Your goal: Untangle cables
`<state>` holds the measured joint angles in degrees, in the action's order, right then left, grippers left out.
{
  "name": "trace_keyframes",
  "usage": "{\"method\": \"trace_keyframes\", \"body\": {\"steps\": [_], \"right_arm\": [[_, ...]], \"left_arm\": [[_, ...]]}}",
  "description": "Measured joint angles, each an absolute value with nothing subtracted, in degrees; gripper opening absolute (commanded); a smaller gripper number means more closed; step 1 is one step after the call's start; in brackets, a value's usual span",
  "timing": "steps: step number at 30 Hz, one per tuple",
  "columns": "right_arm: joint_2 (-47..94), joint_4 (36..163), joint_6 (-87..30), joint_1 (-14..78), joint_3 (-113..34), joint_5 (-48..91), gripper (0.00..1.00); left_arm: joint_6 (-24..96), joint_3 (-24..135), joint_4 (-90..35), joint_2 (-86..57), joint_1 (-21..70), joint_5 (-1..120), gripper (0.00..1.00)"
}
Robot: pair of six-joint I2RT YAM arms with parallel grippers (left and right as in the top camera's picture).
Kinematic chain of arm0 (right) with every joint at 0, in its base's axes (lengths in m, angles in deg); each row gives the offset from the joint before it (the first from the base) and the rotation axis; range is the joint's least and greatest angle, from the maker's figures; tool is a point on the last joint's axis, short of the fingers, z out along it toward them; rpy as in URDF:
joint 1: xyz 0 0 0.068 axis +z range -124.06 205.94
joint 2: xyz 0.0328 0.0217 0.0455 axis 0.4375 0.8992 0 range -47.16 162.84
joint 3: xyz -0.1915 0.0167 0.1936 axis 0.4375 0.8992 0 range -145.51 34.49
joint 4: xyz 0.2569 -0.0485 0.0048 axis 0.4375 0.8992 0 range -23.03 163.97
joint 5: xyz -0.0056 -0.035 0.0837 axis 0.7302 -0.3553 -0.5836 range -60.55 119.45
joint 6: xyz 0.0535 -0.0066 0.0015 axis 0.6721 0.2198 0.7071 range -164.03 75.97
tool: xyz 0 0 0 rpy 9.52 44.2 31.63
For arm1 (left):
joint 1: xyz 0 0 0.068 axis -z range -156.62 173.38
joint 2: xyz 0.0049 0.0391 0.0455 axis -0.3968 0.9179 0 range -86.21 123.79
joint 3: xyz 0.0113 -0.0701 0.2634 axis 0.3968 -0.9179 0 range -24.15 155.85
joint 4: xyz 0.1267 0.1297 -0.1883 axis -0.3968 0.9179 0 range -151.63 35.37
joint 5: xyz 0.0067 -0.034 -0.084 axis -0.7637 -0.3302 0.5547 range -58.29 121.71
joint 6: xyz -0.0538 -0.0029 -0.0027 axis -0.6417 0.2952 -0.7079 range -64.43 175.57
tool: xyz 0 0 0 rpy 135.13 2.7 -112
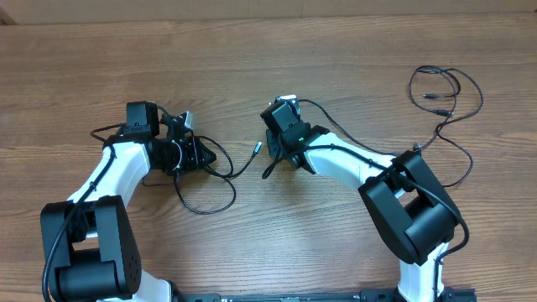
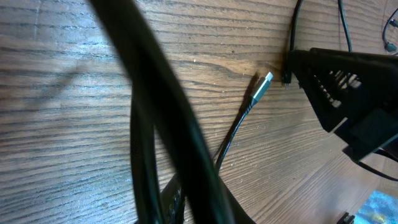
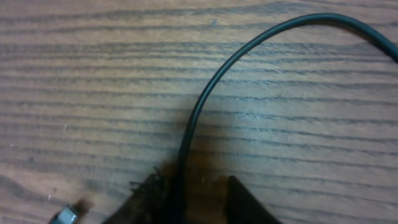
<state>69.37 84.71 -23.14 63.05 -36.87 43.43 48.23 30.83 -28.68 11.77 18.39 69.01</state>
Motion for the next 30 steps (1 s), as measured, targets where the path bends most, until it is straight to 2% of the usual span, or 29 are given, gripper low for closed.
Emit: {"method": "trace_keyframes", "body": {"steps": [3, 5, 8, 16, 27, 28, 30], "right_arm": [[70.33, 83.55, -23.21, 63.07, -36.87, 43.41, 0.18], [70.66, 82.94, -23.27, 63.07, -36.89, 43.82, 0.04], [70.75, 82.98, -23.3, 63.07, -37.48, 44.39, 0.04], [70.31, 86.15, -23.14, 59.64, -38.81, 48.06, 0.04], [66.07, 88.49, -21.11, 42.35, -38.94, 45.29, 0.04], [65.83, 88.64, -21.68, 41.06, -38.96, 43.91, 0.06], [65.59, 88.64, -24.24, 38.02, -39.03, 39.1, 0.25]], "left_arm": [[48.23, 30.83, -28.68, 11.77, 18.41, 69.01, 0.15], [48.23, 30.83, -28.66, 11.77, 18.41, 69.01, 0.15], [48.23, 30.83, -28.62, 11.77, 18.41, 69.01, 0.15], [48.23, 30.83, -28.47, 11.77, 18.41, 68.98, 0.17], [48.23, 30.83, -28.44, 11.77, 18.41, 68.98, 0.17], [48.21, 30.83, -28.47, 11.77, 18.41, 68.98, 0.17], [48.23, 30.83, -28.64, 11.77, 18.41, 68.98, 0.17]]}}
